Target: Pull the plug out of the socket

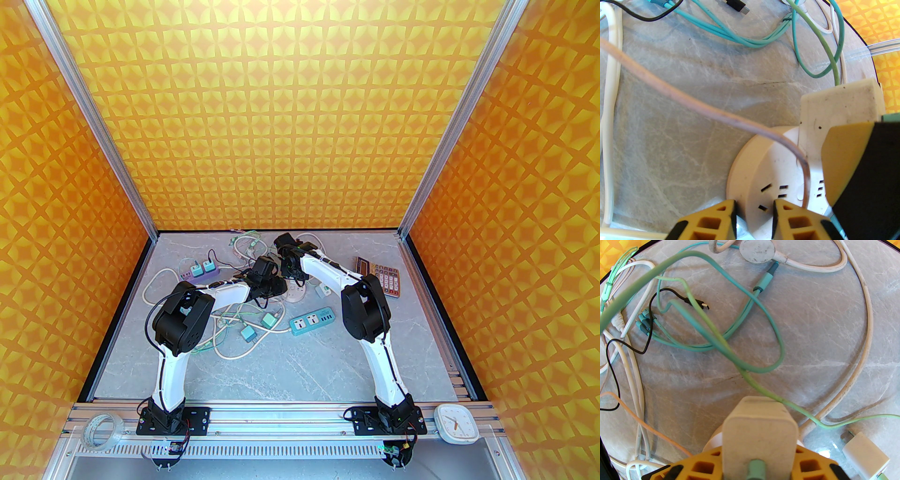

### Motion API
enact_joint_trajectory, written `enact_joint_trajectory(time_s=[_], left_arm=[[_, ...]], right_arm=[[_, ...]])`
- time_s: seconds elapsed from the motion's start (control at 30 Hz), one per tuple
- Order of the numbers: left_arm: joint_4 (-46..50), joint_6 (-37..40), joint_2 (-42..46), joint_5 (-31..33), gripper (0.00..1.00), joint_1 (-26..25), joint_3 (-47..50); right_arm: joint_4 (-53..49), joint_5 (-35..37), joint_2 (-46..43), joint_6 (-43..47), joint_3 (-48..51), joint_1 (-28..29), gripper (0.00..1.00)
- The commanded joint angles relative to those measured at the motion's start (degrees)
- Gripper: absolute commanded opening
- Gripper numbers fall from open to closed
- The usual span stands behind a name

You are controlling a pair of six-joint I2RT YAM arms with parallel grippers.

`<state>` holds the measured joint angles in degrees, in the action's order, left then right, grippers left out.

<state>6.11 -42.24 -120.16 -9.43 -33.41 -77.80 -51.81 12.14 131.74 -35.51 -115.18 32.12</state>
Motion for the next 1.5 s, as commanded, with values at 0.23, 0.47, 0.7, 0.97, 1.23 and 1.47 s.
enact_joint_trajectory(time_s=[0.23, 0.47, 0.7, 0.97, 1.23, 1.47], left_arm=[[8.4, 0.3, -6.3, -2.3, 0.26, -3.9, 2.7], [8.5, 0.3, -7.1, -2.3, 0.25, -3.9, 2.5], [10.0, 1.3, -7.4, -2.2, 0.24, -3.9, 1.2], [10.8, 1.5, -8.4, -2.4, 0.24, -3.9, 0.5], [10.3, 1.2, -8.4, -2.6, 0.23, -3.9, 1.4], [10.2, 0.7, -8.6, -2.6, 0.23, -3.9, 1.4]], right_arm=[[1.7, -11.2, -0.6, -2.5, 0.5, 4.0, 0.12], [3.8, -12.3, -4.6, -2.6, 4.9, 1.1, 0.13], [1.2, -9.6, -1.6, -2.0, 0.0, 4.7, 0.13], [-2.0, -7.7, 2.3, -1.0, -5.8, 7.7, 0.12], [-0.8, -10.1, 0.5, 0.1, -2.9, 3.8, 0.13], [-3.6, -10.7, 1.8, 0.3, -5.2, 2.8, 0.12]])
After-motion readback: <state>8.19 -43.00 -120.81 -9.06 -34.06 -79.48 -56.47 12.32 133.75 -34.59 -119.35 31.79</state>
